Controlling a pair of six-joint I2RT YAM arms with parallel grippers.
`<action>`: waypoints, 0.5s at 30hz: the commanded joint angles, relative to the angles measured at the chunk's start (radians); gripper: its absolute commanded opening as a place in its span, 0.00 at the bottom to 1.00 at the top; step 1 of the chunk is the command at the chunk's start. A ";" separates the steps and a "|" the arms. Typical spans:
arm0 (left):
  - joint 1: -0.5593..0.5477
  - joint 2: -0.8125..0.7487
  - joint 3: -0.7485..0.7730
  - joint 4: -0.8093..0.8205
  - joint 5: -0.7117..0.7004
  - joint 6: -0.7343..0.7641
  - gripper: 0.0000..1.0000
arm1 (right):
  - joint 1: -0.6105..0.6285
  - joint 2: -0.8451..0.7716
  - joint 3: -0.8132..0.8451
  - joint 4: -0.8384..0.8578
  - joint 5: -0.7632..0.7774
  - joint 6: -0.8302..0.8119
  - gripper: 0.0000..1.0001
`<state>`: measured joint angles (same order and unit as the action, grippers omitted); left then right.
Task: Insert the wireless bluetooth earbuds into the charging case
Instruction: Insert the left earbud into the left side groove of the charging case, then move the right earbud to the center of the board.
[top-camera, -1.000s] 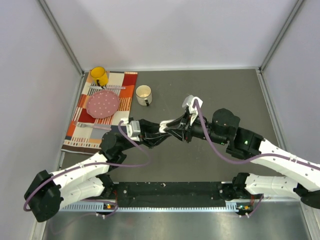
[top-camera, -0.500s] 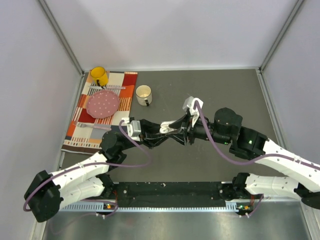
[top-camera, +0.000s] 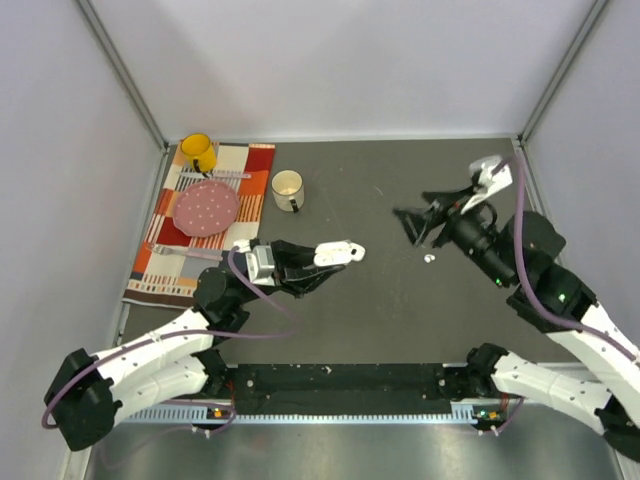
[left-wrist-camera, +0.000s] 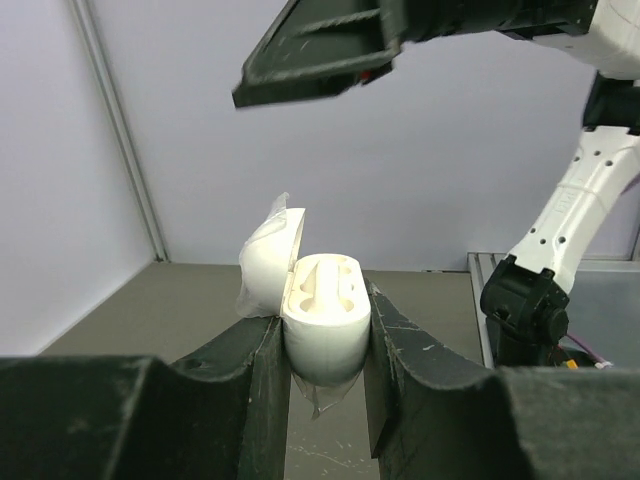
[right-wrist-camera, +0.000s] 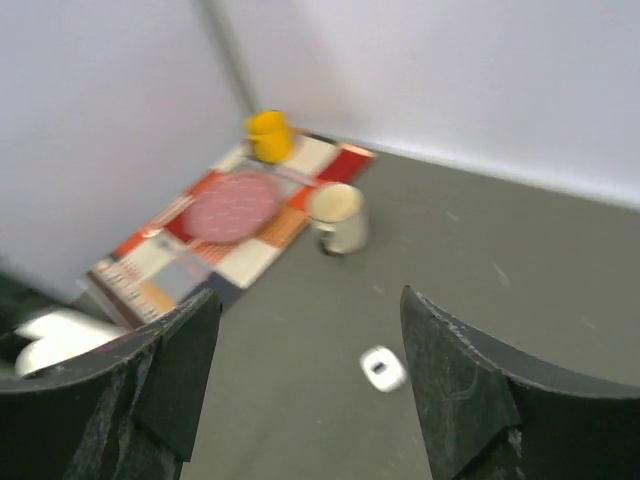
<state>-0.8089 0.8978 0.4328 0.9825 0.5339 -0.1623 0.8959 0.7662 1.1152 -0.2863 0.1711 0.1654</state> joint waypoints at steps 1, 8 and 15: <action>-0.004 -0.039 -0.003 0.018 -0.025 0.026 0.00 | -0.339 0.021 0.023 -0.207 0.046 0.242 0.76; -0.004 -0.089 -0.006 -0.025 -0.041 0.038 0.00 | -0.805 0.229 -0.141 -0.281 -0.571 0.466 0.71; -0.004 -0.148 -0.023 -0.073 -0.074 0.050 0.00 | -0.813 0.303 -0.255 -0.243 -0.432 0.520 0.72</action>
<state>-0.8093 0.7860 0.4187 0.9169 0.4923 -0.1307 0.0887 1.1107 0.8749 -0.5484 -0.2646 0.6212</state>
